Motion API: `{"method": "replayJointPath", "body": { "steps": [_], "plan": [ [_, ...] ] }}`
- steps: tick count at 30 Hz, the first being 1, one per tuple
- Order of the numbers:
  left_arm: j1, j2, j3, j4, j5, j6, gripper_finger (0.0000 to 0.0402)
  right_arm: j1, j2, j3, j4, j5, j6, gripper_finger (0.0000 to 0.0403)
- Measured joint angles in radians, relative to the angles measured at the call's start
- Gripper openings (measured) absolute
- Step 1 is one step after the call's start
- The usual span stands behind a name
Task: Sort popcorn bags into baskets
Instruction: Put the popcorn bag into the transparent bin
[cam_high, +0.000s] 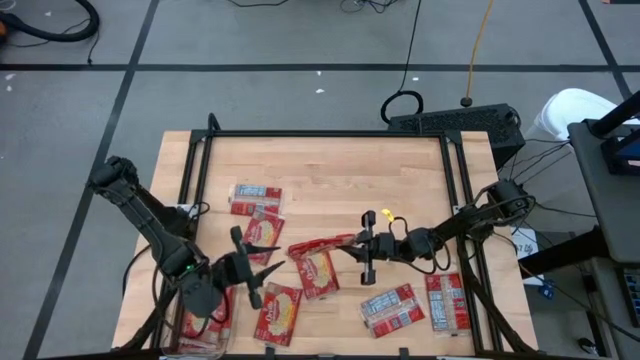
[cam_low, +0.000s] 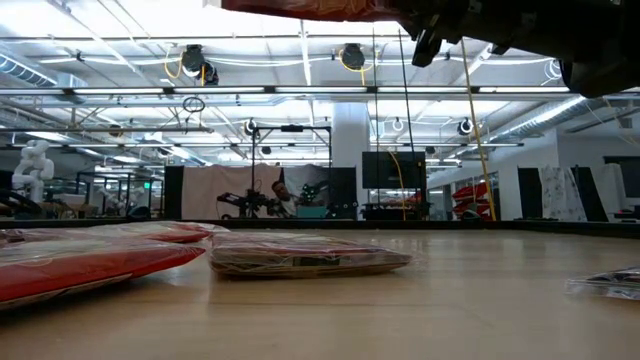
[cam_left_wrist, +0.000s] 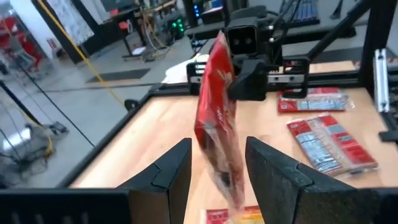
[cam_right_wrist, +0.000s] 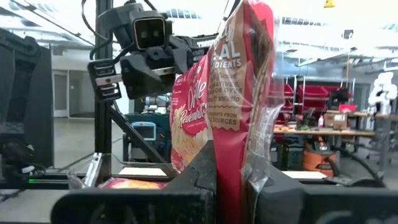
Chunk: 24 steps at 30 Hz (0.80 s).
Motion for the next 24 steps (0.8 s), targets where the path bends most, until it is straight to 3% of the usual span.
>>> {"method": "replayJointPath", "body": {
  "steps": [5, 12, 18, 21, 24],
  "plan": [
    [-0.004, 0.0, 0.0, 0.005, 0.003, -0.045, 0.0164, 0.0, 0.0, 0.056, 0.001, 0.002, -0.065, 0.0013],
    [0.016, 0.0, 0.0, 0.029, -0.005, -0.096, 0.0225, 0.0, 0.0, 0.129, 0.001, -0.005, -0.127, 0.0013],
    [0.062, 0.0, 0.0, 0.147, 0.02, -0.003, 0.0268, 0.0, 0.0, 0.147, 0.001, -0.013, -0.142, 0.0013],
    [0.088, 0.0, 0.0, 0.201, 0.044, 0.06, 0.0257, -0.004, 0.0, 0.147, 0.001, -0.052, -0.142, 0.0013],
    [0.115, 0.0, 0.0, 0.243, 0.124, 0.109, 0.0211, -0.007, 0.0, 0.147, 0.001, -0.055, -0.142, 0.0013]
  ]
}}
